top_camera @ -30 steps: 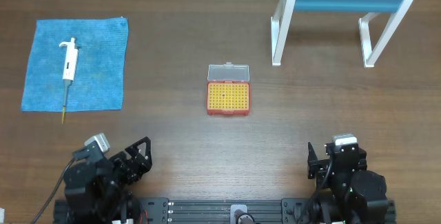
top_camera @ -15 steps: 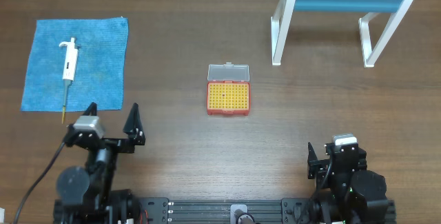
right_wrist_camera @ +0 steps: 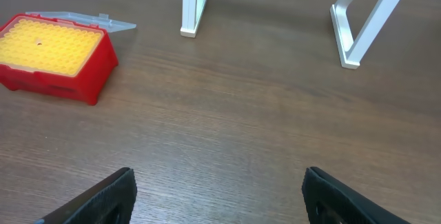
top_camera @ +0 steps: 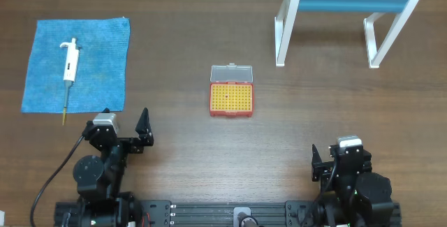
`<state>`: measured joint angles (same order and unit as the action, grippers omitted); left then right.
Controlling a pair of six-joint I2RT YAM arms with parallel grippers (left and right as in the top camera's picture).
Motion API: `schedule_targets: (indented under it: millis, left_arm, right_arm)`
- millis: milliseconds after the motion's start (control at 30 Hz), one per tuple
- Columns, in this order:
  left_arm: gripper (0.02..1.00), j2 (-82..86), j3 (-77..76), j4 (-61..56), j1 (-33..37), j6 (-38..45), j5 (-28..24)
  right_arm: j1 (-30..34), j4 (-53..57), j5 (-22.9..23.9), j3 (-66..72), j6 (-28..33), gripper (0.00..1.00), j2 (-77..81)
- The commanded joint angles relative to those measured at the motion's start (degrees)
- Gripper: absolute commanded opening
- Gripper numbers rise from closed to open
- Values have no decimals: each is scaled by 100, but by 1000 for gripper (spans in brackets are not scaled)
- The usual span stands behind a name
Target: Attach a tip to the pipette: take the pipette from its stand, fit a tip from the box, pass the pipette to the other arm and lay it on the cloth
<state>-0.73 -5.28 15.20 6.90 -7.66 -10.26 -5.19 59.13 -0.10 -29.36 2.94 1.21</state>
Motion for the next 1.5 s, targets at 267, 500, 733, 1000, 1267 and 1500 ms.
schedule_targets:
  millis: [267,500,733,1000,1267,1500]
  left_arm:
    - [996,55,496,-1158,-20,90,66]
    - [998,55,496,-1158,-17,90,66]
    - [998,55,496,-1156,-17,90,66]
    - [996,55,496,-1156,-17,90,66]
    - [998,55,496,-1156,-17,90,66]
    - [996,55,496,-1156,-17,90,66]
  right_arm:
    - [13,-28,-33,7,59,792,0]
    - [13,-28,-33,7,59,792,0]
    - [13,-28,-33,7,59,790,0]
    - [13,-28,-33,7,59,790,0]
    - [13,-2120,-160,774,83,790,-4]
    - [13,-6358,-212,2881,33,792,-4]
